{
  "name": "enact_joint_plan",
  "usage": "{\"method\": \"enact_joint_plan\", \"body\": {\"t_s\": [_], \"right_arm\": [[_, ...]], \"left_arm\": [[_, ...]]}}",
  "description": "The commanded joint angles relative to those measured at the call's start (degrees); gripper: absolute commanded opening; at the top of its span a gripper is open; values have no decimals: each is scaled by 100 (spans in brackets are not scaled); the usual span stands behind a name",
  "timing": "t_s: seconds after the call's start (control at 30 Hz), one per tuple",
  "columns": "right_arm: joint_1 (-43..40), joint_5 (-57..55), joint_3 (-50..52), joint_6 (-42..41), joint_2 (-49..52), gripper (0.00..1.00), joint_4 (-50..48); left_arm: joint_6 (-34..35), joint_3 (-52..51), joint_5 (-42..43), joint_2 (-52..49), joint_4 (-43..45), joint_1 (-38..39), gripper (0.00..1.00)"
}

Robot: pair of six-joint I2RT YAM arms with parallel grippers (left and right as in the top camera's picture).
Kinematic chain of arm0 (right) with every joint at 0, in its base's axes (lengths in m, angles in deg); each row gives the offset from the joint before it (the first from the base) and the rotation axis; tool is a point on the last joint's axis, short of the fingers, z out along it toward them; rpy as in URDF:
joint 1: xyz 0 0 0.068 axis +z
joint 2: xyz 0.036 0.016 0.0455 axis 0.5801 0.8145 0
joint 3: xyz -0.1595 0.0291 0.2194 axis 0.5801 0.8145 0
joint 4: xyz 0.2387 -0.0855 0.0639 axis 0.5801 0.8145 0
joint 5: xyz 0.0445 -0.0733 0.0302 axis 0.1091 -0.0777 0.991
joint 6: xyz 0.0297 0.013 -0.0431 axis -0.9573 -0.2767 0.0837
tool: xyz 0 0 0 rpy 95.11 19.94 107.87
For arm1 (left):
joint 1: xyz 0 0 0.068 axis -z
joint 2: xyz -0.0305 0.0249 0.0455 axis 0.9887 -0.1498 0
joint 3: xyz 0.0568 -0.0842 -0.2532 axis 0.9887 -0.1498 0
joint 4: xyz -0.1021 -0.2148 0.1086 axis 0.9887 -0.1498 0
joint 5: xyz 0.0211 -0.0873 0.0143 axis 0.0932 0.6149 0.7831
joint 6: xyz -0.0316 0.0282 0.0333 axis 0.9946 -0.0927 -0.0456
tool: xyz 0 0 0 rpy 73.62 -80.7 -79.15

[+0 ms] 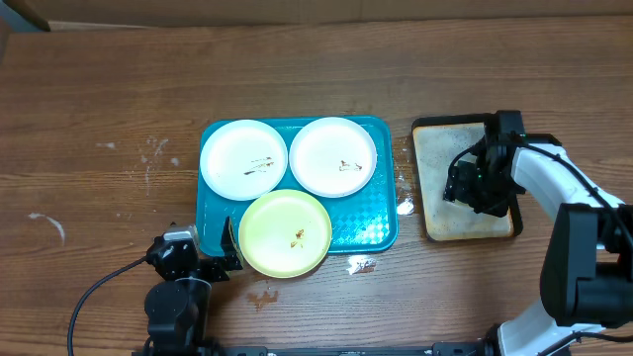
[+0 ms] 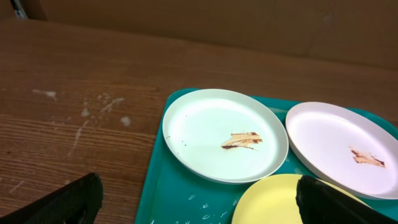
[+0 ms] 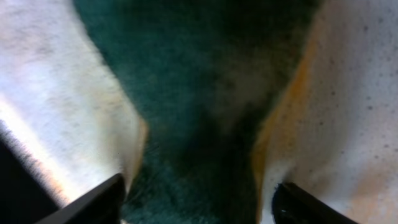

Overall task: Clean dirty plates on tray and stack at the side
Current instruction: 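Close the right gripper on the sponge and press it in the suds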

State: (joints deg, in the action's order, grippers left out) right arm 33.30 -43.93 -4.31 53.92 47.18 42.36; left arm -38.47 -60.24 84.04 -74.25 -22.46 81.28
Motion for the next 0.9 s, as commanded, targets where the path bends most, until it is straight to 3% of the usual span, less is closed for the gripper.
{"method": "enact_joint_plan", "body": {"t_s": [0.0,0.2,0.33,0.67,0.7,0.73,0.87], "right_arm": [[17,-98,31,-72,-7,69,-31],[15,-94,31,-72,-7,44,-79],[15,-114,31,-103,-7,4,-92],[15,-221,31,-223,-7,4,-92],[15,-221,31,-225,-7,33,-68],[15,-219,31,-225,-7,100,-46],[28,-212,31,-223,-7,100,-33]], "left_arm": [[-2,-52,-15,39,7,-31,100],[-2,-52,-15,39,7,-31,100],[-2,-52,-15,39,7,-31,100],[-2,-52,-15,39,9,-31,100],[-2,-52,-15,39,7,-31,100],[-2,-52,-15,39,9,-31,100],[-2,-52,-15,39,9,-31,100]]}}
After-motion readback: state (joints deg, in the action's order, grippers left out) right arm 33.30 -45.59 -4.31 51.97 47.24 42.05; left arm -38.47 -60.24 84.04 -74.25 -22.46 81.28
